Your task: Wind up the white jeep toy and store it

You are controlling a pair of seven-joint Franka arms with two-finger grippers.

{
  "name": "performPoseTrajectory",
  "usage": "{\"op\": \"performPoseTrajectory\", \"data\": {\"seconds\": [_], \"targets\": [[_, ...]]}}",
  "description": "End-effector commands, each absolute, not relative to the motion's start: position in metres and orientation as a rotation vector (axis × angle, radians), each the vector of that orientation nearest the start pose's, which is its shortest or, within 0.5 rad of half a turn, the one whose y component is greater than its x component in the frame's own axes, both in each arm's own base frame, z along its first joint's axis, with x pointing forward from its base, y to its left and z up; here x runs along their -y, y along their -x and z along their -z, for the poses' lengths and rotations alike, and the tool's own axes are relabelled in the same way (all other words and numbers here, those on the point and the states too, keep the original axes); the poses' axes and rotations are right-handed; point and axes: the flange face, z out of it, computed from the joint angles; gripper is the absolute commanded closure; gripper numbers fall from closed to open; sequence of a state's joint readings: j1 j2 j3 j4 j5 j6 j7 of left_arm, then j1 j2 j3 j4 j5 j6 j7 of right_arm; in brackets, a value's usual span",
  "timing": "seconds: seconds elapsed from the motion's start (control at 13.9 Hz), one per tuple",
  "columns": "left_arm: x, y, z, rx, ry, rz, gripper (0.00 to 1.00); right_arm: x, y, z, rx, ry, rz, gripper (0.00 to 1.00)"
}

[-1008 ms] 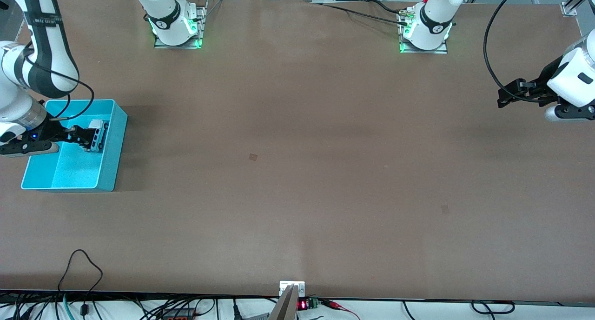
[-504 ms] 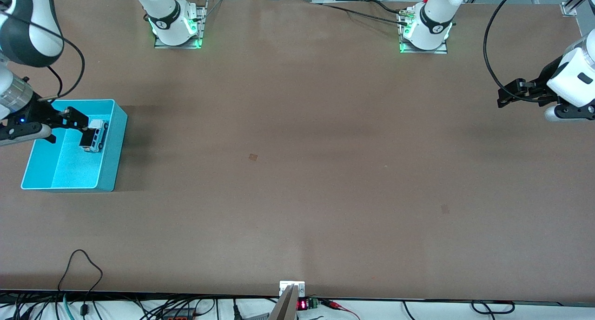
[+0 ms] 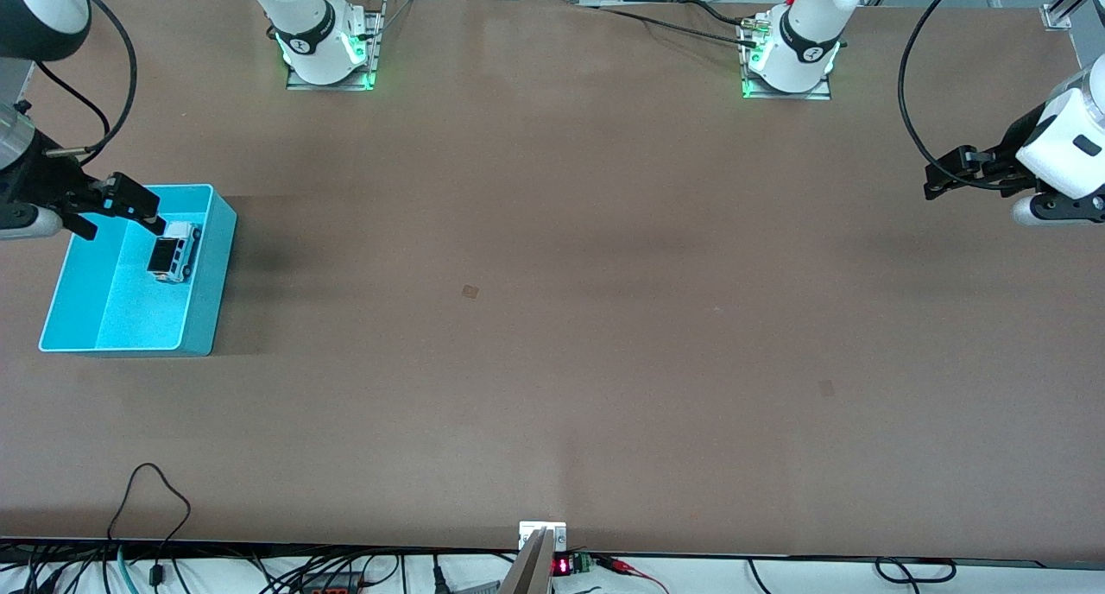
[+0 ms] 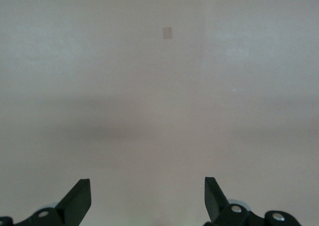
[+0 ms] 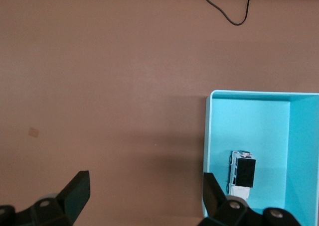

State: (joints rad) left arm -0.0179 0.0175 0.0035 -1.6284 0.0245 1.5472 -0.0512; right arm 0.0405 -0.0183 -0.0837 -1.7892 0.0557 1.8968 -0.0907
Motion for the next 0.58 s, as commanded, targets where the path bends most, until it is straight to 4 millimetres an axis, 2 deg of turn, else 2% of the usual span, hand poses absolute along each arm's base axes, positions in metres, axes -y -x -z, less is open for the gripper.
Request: {"op": "performPoseTrajectory", "data": {"seconds": [0.0, 0.14, 0.29, 0.5], "targets": [[0.003, -0.553, -0.592, 0.055, 3.127, -0.158, 0.0, 0.019, -0.574, -0.587, 0.008, 3.099, 0.207, 0.0], [0.002, -0.553, -0.592, 0.055, 3.125, -0.158, 0.0, 0.017, -0.573, -0.598, 0.022, 3.097, 0.193, 0.0], [0.002, -0.553, -0.591, 0.055, 3.125, -0.16, 0.0, 0.003, -0.571, -0.616, 0.057, 3.099, 0.197, 0.0], [0.003, -0.553, -0.591, 0.055, 3.127, -0.161, 0.0, -0.003, -0.563, -0.63, 0.081, 3.127, 0.135, 0.0]]}}
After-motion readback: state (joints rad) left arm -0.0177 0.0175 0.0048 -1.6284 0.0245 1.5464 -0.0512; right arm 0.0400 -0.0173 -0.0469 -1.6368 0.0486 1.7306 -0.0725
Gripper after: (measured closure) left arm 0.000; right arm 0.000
